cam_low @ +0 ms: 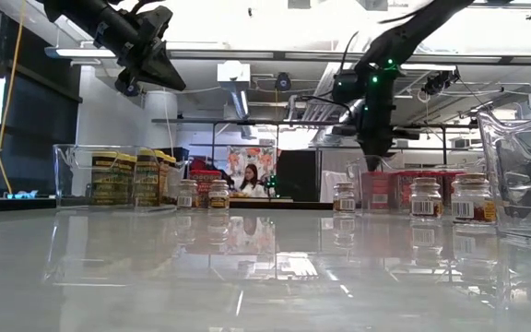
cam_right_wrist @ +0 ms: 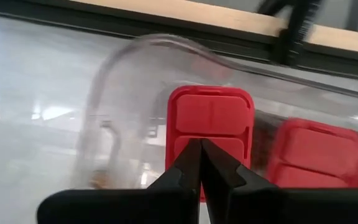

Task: Sort spices by type
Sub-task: Put the red seasoning can into the top right transparent bin

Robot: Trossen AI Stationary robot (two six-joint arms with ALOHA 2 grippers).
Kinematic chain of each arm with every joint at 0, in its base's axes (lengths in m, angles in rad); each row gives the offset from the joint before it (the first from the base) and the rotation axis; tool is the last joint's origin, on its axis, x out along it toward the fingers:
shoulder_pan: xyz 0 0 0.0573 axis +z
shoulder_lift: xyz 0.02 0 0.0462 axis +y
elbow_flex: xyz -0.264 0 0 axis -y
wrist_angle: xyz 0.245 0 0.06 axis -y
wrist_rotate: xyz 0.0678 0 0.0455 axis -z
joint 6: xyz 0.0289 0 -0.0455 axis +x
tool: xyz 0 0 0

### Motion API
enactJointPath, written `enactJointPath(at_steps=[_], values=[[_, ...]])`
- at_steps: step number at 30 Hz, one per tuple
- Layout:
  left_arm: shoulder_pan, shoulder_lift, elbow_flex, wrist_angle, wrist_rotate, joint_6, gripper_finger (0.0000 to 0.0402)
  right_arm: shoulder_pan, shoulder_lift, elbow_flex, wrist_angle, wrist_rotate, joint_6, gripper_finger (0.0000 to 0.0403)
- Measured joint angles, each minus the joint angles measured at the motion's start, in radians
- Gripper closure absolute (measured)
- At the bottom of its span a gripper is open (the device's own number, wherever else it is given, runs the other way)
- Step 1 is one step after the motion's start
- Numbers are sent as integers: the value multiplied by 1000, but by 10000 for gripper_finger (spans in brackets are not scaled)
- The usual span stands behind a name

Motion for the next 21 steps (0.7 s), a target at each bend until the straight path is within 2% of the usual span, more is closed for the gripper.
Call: enactJointPath(at_steps=[13, 21], values=[[0, 0, 0, -2, 0, 4, 402, -1, -6, -4, -2, 44, 155, 403], [0, 0, 0, -3, 0, 27, 402, -13, -91, -6, 12, 85, 187, 403]])
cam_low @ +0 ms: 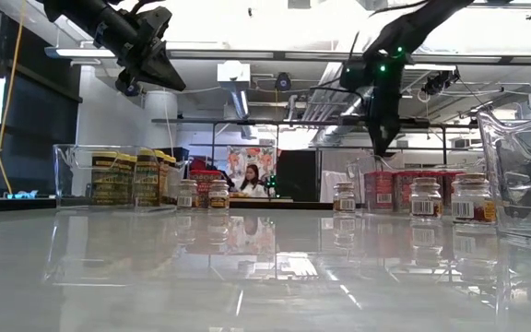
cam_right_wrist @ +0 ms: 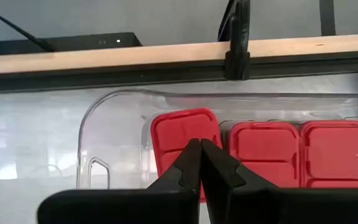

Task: Sort spices by type
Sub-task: Put the red seasoning can into the top right transparent bin

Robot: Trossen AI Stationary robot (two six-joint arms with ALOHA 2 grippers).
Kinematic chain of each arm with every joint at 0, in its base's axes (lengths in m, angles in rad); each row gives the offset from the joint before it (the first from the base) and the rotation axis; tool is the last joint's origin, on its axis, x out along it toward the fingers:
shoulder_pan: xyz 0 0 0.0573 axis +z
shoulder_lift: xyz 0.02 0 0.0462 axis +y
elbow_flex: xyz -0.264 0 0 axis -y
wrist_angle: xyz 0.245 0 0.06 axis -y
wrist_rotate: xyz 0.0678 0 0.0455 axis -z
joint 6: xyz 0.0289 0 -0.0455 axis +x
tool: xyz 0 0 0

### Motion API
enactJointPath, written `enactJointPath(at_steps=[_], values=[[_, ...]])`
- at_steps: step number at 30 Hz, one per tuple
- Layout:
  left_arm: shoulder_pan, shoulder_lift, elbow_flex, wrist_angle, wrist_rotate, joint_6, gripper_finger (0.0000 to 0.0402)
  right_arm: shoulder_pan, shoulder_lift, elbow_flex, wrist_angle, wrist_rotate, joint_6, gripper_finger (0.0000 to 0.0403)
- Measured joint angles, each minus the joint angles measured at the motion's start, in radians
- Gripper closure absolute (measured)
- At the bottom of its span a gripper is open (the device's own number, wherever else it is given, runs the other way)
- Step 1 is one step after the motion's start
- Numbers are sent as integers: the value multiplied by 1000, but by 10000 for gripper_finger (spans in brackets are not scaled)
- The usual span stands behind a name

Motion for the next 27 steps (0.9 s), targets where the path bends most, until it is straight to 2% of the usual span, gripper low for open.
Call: enactJointPath(at_steps=[14, 27], values=[[0, 0, 0, -2, 9, 0, 401, 20, 29, 1, -64, -19, -36, 403], [0, 0, 0, -2, 20, 0, 402, 25, 29, 1, -36, 21, -43, 403]])
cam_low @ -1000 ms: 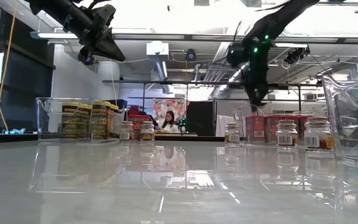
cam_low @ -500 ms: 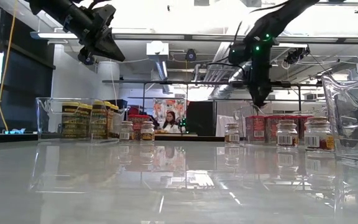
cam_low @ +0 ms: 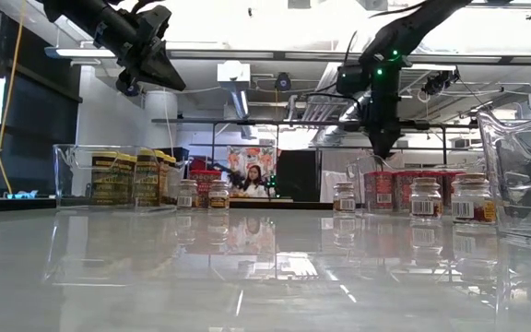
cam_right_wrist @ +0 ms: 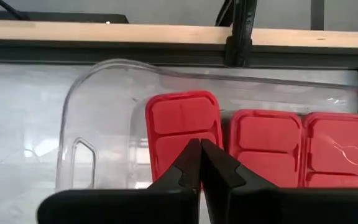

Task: Sort spices by type
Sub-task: Put the red seasoning can into the top right transparent bin

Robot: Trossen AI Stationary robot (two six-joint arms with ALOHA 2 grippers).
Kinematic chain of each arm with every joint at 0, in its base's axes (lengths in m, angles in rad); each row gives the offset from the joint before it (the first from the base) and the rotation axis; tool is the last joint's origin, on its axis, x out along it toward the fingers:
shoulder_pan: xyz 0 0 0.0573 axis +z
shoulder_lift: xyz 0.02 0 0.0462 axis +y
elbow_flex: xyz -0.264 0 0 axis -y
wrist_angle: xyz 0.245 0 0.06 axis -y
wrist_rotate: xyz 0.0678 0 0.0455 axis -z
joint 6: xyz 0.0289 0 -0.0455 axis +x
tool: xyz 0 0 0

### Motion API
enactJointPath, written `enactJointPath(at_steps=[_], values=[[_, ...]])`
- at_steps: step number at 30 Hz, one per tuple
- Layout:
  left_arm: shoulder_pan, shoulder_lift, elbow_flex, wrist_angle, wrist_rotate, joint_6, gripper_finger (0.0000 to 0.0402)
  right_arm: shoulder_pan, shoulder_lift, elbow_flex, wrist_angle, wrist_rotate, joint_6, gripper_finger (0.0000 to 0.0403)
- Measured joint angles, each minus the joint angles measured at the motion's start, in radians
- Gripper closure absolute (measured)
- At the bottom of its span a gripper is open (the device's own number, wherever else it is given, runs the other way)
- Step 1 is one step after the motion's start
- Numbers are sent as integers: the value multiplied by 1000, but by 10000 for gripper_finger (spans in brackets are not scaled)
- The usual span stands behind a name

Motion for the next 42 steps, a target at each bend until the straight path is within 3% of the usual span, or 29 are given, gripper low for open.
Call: enactJointPath(at_steps=[16, 24, 32, 42], values=[[0, 0, 0, -32, 16, 0, 401, 36, 51, 4, -108, -9, 70, 403], [0, 0, 0, -31, 15, 27, 402, 35, 51, 3, -85, -7, 204, 403], [0, 0, 0, -31, 15, 64, 401, 18, 47, 2, -31, 9, 218, 403], [0, 0, 0, -30, 15, 64, 401, 18, -49, 1, -20, 27, 191, 403]])
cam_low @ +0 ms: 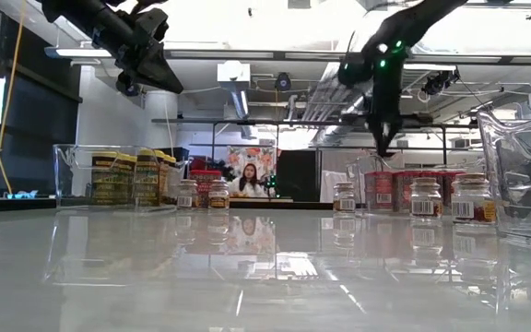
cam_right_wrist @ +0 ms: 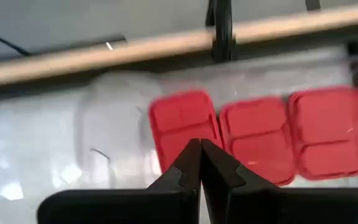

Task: Sort spices by type
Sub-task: Put the red seasoning can into the top right transparent bin

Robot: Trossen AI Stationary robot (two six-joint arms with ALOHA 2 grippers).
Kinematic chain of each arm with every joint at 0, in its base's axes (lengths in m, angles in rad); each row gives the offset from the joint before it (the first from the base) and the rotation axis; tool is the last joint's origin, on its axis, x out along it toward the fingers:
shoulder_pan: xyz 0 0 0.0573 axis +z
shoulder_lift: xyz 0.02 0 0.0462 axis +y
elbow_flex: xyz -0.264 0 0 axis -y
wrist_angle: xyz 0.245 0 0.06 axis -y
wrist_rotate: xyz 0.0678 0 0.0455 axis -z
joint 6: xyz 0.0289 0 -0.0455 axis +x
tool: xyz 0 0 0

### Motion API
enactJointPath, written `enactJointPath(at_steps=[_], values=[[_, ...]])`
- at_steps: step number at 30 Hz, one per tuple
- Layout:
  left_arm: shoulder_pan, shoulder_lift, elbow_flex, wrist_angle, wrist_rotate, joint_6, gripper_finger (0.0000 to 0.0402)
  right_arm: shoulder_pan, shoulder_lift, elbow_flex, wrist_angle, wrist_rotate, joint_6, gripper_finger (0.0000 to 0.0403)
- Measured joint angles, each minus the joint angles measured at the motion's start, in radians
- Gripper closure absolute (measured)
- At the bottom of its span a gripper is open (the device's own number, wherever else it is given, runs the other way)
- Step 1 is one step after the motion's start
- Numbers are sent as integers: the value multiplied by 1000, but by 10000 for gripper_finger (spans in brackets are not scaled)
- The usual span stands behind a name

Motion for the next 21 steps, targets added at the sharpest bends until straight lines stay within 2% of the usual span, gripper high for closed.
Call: enactJointPath(at_steps=[4, 8, 12, 15, 19, 21], values=[[18, 1, 17, 9, -20, 42, 402, 0, -78, 0, 83, 2, -50, 403], [109, 80, 118, -51, -8, 36, 401, 1, -144, 0, 192, -69, -139, 403], [212, 276, 317, -199, 84, 98, 401, 6, -159, 1, 270, -152, -177, 403], [254, 447, 484, -350, 96, 213, 402, 22, -159, 1, 292, -205, -197, 403], [287, 662, 667, -561, -37, 265, 401, 56, -159, 1, 292, -225, -218, 403], [302, 754, 733, -615, -65, 264, 402, 78, -159, 1, 296, -235, -218, 403]])
